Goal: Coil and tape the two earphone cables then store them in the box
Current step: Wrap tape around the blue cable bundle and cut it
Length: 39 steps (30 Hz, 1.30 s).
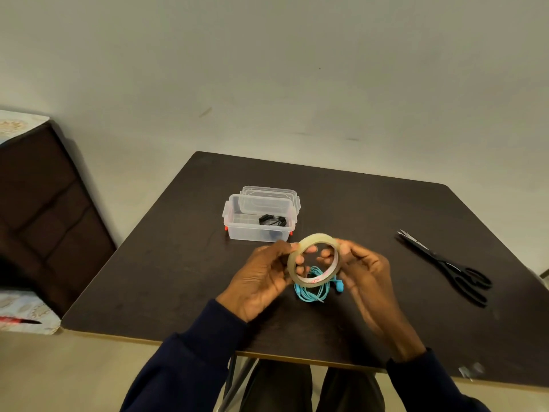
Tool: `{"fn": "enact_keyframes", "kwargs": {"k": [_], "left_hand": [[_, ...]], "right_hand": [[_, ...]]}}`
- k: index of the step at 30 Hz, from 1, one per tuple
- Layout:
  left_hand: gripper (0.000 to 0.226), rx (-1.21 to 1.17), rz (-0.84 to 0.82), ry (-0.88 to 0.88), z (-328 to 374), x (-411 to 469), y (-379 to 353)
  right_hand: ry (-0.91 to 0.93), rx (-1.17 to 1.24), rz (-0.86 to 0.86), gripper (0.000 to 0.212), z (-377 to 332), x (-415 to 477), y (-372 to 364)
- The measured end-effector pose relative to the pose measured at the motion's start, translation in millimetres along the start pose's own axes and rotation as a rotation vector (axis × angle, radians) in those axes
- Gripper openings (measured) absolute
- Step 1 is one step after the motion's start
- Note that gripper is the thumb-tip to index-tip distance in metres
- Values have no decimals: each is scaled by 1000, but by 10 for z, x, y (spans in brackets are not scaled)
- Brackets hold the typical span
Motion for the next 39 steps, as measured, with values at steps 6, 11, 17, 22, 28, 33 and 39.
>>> {"fn": "enact_keyframes", "kwargs": {"k": [6,11,17,22,28,33,39], "left_hand": [[21,197,112,79,-39,-35,-43],[18,83,129,140,-47,-82,-86],[9,46,112,187,-45,-93,-98],[31,313,156,158,-1,-94,-72],[22,544,216,108,48,-110,-100],[33,427,118,121,72,-137,-130],[42,290,108,123,68,-141,-98]], "right_hand": [[134,-635,-274,26,-195,60,-40],[196,-479,-237,20,-187,59,-109],[202,-506,-207,20,-237,47,-129],[337,-900,-339,22,-399,7,-237],[430,-1084,-393,22,-476,4,-275],[314,-703,-274,18,-341,21,-173],[304,-573,-165,19,-242,21,-202]]}}
Point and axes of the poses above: each hand's wrist, its own x-axis towards the middle knuckle, its own y-axis out of the back of the hand, z = x × y, the point moved 4 cm from there along x, towards the middle knuckle, and after that the axes turned 11 degrees about -z, right-handed, at the moved point
